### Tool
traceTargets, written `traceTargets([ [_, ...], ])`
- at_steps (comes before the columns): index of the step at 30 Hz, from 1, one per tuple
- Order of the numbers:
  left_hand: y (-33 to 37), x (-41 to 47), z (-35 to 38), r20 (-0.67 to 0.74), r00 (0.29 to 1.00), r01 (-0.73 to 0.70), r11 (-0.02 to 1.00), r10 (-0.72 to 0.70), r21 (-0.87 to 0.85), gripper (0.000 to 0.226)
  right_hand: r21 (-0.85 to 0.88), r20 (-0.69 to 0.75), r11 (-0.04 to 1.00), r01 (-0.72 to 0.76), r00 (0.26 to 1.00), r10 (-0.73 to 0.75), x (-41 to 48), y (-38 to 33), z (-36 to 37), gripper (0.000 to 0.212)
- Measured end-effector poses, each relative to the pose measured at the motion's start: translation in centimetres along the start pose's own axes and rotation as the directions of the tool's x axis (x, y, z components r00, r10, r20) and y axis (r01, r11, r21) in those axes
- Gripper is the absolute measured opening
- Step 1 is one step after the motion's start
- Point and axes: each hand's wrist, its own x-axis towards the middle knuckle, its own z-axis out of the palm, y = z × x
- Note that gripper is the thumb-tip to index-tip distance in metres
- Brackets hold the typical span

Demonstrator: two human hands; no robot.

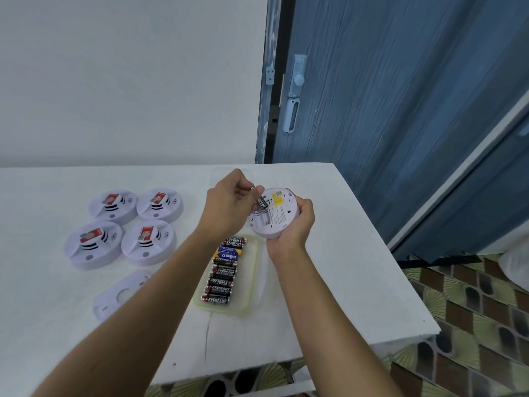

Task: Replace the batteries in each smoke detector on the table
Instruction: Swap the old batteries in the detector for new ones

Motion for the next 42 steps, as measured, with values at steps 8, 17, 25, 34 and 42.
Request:
traceTargets([
  [8, -0.1, -0.7, 0.0, 0.000, 1.000, -0.004, 0.995, 0.004, 0.100, 0.021, -0.011, -0.023, 1.000, 0.011, 1.000, -0.011, -0.7, 0.0, -0.1, 0.027],
  [17, -0.5, -2.3, 2.1, -0.040, 0.997, -0.058, 0.982, 0.067, 0.177, 0.019, 0.045, -0.061, 0.999, 0.020, 0.998, -0.017, -1.2, 0.0, 0.3, 0.024],
  [25, -2.0, -3.0, 3.4, -0.080, 0.985, -0.130, 0.964, 0.152, 0.231, 0.021, 0.052, -0.041, 0.999, -0.013, 0.999, 0.015, -1.5, 0.0, 0.3, 0.023],
  [34, -3.7, -3.2, 4.3, 0.025, 0.960, -0.262, 0.868, 0.278, 0.423, 0.044, -0.017, -0.094, 0.999, -0.036, 0.995, 0.034, 0.1, -0.4, -0.9, 0.023],
  [42, -2.8, 1.9, 0.2, 0.359, 0.933, -0.105, 0.941, -0.019, 0.322, 0.039, -0.138, -0.125, 0.988, -0.071, 0.991, 0.053, 1.6, -1.5, -1.4, 0.021],
])
